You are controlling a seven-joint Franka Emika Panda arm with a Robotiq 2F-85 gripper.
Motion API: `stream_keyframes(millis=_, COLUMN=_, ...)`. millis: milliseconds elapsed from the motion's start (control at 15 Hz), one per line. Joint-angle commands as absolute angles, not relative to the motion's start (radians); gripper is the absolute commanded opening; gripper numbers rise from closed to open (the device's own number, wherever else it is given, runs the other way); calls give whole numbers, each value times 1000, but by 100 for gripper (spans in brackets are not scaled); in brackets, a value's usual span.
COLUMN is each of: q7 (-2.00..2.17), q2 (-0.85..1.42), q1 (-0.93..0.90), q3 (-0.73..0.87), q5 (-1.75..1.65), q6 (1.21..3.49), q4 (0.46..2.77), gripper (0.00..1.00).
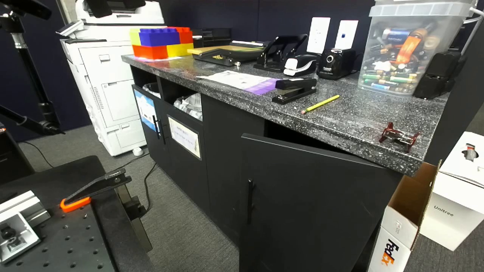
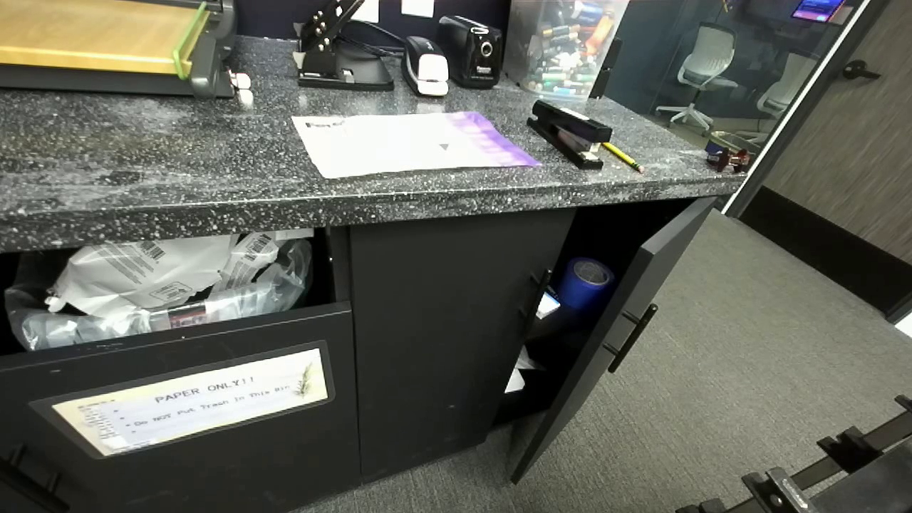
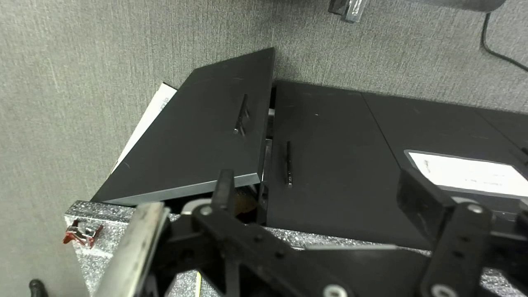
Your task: Move the stapler to the left and put it on the paper
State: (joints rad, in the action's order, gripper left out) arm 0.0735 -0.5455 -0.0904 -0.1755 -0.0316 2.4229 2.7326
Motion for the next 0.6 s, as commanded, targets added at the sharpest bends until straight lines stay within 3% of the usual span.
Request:
stream_keyframes(millis=0, q7=135, q2=-372, q1=-79, q3=-210, q5=-65, q6=2426, q4=2577, gripper=100)
stream_keyframes(millis=533, q7=220, q2=70, q1=-89, q3=-203, q5=-168, q6=2372, q4=2104, gripper=100)
